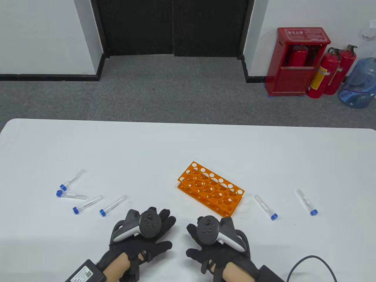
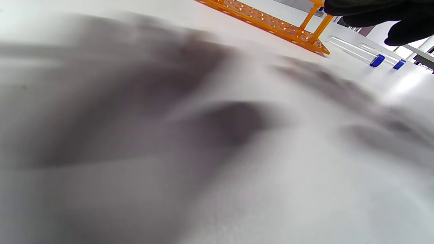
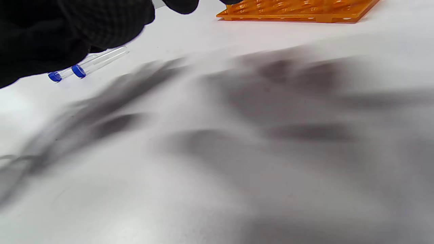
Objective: Hold test tube rack and insert test tubes into grid holes one by one
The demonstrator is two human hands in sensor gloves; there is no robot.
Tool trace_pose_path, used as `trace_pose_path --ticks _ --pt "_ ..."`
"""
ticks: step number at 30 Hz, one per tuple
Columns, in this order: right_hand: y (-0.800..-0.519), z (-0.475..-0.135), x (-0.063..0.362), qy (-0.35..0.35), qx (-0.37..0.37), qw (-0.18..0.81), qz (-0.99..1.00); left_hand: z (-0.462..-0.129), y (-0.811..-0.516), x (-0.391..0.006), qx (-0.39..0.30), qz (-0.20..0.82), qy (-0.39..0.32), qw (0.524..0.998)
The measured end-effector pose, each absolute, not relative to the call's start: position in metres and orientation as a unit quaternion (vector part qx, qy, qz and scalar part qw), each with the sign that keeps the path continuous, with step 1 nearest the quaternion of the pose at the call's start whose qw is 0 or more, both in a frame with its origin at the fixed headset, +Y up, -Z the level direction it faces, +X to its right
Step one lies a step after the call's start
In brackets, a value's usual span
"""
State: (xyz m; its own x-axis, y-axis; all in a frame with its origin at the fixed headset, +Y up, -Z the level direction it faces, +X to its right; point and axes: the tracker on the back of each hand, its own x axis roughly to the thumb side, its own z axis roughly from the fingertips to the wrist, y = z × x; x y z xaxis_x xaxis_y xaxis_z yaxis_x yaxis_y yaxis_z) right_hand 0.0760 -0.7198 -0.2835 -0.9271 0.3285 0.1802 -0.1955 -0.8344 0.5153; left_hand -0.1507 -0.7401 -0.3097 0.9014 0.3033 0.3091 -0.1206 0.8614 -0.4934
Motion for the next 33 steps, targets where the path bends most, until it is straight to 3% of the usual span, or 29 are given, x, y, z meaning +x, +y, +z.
trace_pose_path --ticks 28,33 --pt "-0.718 -0.284 0.076 0.247 0.130 0.146 0.949 -0.314 -0.744 -0.155 -0.241 0.116 -0.183 0.946" --pt "-0.697 -0.285 0.083 0.193 0.114 0.188 0.956 -0.315 -0.744 -0.156 -0.243 0.121 -0.181 0.945"
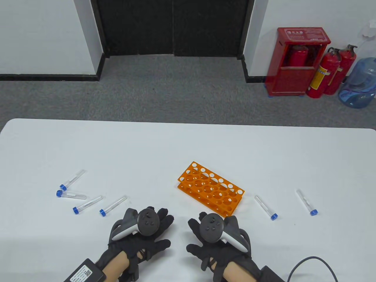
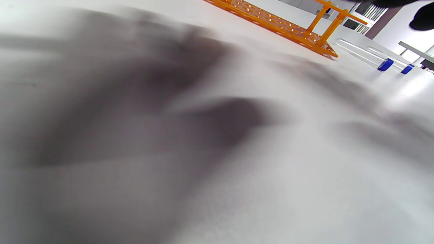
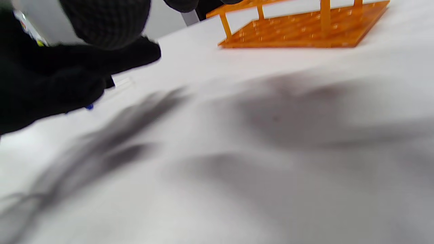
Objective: Hold test tube rack and insert test tubes into grid holes one by one
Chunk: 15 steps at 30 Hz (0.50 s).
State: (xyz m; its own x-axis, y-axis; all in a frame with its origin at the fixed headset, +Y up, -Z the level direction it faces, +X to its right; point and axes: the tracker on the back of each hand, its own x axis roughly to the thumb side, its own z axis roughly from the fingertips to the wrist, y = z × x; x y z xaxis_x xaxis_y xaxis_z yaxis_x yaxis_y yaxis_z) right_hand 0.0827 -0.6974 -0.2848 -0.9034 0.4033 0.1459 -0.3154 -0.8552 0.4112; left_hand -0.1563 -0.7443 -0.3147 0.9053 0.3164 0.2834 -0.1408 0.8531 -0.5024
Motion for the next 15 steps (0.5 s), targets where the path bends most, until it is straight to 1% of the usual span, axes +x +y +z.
trace_pose_path --ticks 4,7,10,13,14,15 --pt "-0.670 -0.293 0.093 0.143 0.078 0.236 0.958 -0.314 -0.743 -0.158 -0.241 0.121 -0.183 0.945" --pt "-0.652 -0.305 0.102 0.112 0.047 0.254 0.960 -0.315 -0.744 -0.162 -0.240 0.124 -0.181 0.946" --pt "-0.637 -0.321 0.114 0.085 -0.002 0.271 0.959 -0.316 -0.745 -0.163 -0.242 0.128 -0.178 0.945" --pt "-0.635 -0.343 0.132 0.071 -0.070 0.317 0.943 -0.317 -0.745 -0.164 -0.243 0.127 -0.176 0.946" --pt "-0.639 -0.355 0.142 0.070 -0.114 0.329 0.935 -0.318 -0.745 -0.165 -0.242 0.128 -0.174 0.946" --pt "-0.642 -0.359 0.146 0.071 -0.134 0.330 0.932 -0.318 -0.745 -0.165 -0.241 0.129 -0.174 0.946"
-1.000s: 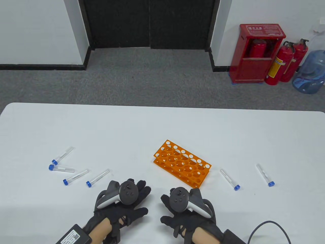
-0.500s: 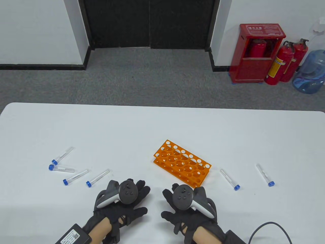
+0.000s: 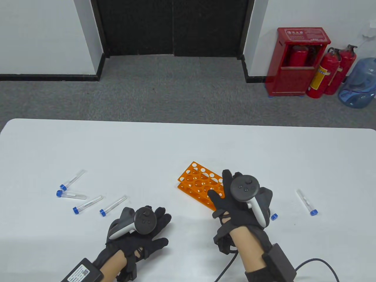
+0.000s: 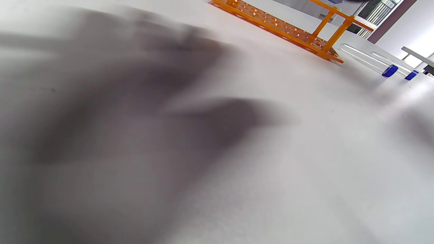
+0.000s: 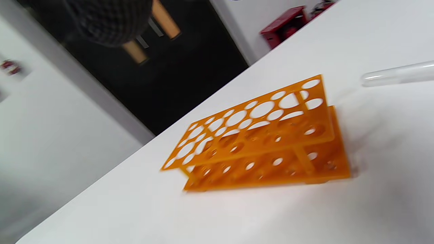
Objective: Hold test tube rack and insert test tubes into grid holes one by one
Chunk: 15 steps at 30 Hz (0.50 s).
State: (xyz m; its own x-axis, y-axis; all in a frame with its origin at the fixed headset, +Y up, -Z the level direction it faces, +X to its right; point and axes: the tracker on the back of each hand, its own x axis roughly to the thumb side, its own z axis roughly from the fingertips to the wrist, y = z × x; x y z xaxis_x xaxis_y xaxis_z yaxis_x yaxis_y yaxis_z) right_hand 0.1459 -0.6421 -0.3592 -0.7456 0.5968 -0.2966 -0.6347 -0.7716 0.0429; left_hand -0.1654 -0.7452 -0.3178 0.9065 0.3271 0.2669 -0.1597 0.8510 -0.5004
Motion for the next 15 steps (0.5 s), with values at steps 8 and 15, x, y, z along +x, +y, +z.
trace_pose_path --ticks 8,15 --pt "-0.699 -0.386 0.168 0.100 -0.321 0.276 0.901 -0.319 -0.745 -0.167 -0.236 0.131 -0.171 0.948" --pt "-0.730 -0.393 0.171 0.102 -0.386 0.284 0.872 -0.318 -0.744 -0.167 -0.239 0.130 -0.172 0.947"
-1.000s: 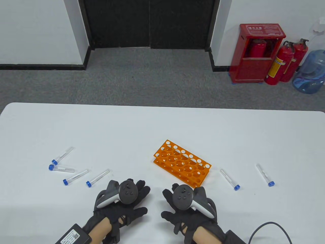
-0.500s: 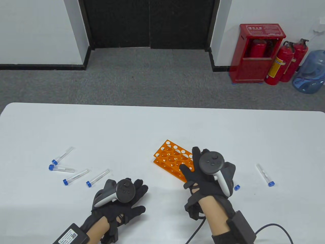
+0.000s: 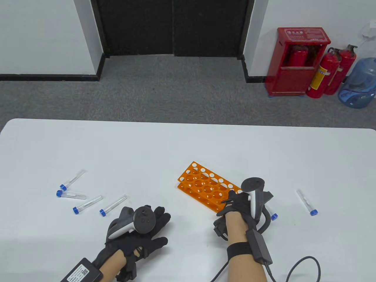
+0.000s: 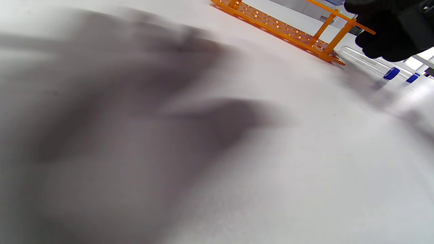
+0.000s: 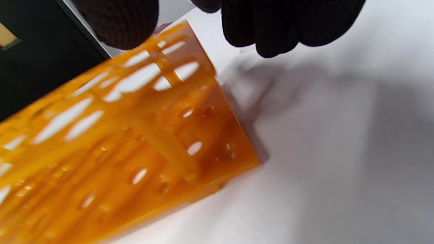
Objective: Hold test tube rack and insert test tubes into grid holes one by one
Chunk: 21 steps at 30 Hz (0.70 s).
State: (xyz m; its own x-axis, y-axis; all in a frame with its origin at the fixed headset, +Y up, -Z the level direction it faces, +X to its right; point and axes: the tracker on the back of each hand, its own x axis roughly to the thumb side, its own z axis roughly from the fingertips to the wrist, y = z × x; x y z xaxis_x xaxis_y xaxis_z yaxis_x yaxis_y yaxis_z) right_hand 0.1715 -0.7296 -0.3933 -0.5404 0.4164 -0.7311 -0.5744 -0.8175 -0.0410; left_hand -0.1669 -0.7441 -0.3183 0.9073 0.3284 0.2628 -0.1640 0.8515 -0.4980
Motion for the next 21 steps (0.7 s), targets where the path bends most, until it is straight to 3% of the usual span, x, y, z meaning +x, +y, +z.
trace_pose_path --ticks 5,14,21 --pt "-0.733 -0.396 0.172 0.123 -0.409 0.299 0.853 -0.319 -0.744 -0.168 -0.239 0.132 -0.168 0.947" --pt "-0.746 -0.392 0.188 0.152 -0.460 0.475 0.734 -0.320 -0.743 -0.170 -0.241 0.134 -0.162 0.947" --pt "-0.755 -0.390 0.191 0.134 -0.423 0.609 0.657 -0.321 -0.742 -0.173 -0.240 0.136 -0.156 0.948"
